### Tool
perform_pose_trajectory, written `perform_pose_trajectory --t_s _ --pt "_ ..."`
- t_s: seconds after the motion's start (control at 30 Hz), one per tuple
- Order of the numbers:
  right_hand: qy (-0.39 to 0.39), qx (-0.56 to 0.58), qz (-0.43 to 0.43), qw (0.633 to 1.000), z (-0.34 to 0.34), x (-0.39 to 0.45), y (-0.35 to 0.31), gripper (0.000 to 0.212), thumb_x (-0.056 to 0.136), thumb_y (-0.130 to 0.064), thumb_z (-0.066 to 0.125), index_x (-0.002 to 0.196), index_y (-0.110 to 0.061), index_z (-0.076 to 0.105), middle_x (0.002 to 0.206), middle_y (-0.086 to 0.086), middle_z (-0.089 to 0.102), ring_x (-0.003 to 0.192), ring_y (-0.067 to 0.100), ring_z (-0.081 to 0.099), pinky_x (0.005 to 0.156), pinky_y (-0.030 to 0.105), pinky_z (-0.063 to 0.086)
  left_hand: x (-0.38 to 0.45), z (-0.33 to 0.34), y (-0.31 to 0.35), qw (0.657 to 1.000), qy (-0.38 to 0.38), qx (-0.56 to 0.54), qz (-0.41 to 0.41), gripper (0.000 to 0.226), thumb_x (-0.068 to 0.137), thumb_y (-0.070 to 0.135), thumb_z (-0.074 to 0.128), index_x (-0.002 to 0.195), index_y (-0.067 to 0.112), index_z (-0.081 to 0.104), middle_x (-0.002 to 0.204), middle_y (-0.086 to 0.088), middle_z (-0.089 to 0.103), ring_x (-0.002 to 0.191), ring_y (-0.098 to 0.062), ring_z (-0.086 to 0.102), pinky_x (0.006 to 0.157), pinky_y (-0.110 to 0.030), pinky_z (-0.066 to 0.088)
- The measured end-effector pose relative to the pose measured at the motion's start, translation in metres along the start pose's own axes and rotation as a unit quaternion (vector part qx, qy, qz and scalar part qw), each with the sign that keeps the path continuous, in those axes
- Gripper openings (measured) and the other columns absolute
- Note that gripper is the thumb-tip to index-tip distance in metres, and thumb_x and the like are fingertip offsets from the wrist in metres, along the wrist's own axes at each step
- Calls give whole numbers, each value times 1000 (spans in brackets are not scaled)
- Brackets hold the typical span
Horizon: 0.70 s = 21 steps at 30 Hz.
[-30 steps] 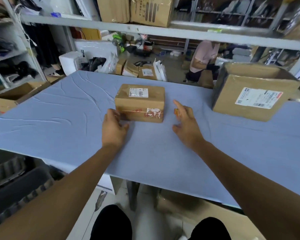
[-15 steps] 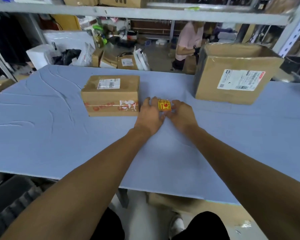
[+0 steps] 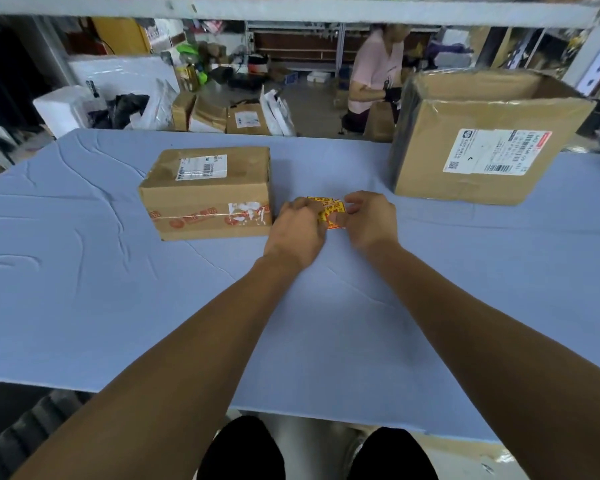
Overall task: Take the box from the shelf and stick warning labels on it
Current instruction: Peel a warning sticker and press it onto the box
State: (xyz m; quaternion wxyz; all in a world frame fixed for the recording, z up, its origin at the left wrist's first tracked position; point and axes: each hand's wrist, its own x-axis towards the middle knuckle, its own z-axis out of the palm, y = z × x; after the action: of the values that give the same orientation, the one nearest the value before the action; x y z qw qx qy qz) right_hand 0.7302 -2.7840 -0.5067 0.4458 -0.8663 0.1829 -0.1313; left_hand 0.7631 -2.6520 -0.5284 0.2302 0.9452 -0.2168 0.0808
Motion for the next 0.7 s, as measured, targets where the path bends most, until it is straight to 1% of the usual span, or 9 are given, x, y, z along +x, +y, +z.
perform_pose_trajectory --t_s 0.13,0.2,0.27,0.33,0.4,0.47,0.6,0.67,0.7 --pt "9 6 23 1000 0 4 -2 26 77 -19 79 102 -14 72 102 8 74 96 24 68 84 35 55 -4 -3 4 1000 9 -11 14 41 93 21 56 134 14 58 126 -16 66 116 -39 57 101 -40 42" --pt "12 3 29 999 -2 5 -4 17 78 -19 77 93 -15 68 95 6 69 88 22 63 74 31 50 -5 -5 5 1000 10 -9 16 41 95 21 55 135 13 57 124 -17 67 115 -39 57 99 -41 43" --pt "9 -5 20 1000 -4 6 -5 13 80 -20 75 83 -16 63 86 4 64 81 21 57 67 29 43 -5 -6 6 1000 8 3 9 38 96 22 53 132 10 59 122 -19 67 114 -40 56 97 -41 44" --pt "1 -11 3 1000 -4 5 -3 13 81 -23 73 77 -15 63 78 4 63 75 21 54 61 28 39 -4 -7 7 1000 2 20 4 34 96 23 52 124 5 62 120 -21 67 113 -41 56 95 -42 45" --pt "6 1 -12 1000 -4 2 0 14 85 -25 70 77 -14 68 75 4 62 72 20 52 60 28 38 -5 -7 8 999 -6 37 4 33 96 24 53 121 5 63 119 -21 67 112 -41 57 95 -43 45" --pt "24 26 -36 999 -6 -4 1 16 90 -24 64 88 -12 74 79 4 65 74 18 54 64 26 38 -7 -10 8 1000 -5 30 9 35 96 24 53 125 7 61 123 -19 66 114 -39 57 97 -43 46" --pt "69 41 -103 991 -9 -23 6 22 96 -21 55 100 -6 71 83 3 64 75 17 54 56 19 35 -25 -21 13 993 70 -83 41 42 96 20 56 136 9 55 132 -15 64 119 -33 61 99 -38 46" --pt "69 79 -119 987 -8 -39 5 20 96 -19 55 100 -6 70 82 2 64 73 15 54 60 16 38 -38 -24 13 979 93 -177 32 48 94 24 61 139 9 52 134 -12 64 121 -27 62 103 -35 45" --pt "55 100 -124 986 -7 -48 3 18 96 -17 56 100 -6 70 81 1 65 73 14 54 64 18 40 -44 -25 12 964 92 -250 9 50 92 25 65 138 8 53 130 -10 67 117 -21 64 102 -32 47"
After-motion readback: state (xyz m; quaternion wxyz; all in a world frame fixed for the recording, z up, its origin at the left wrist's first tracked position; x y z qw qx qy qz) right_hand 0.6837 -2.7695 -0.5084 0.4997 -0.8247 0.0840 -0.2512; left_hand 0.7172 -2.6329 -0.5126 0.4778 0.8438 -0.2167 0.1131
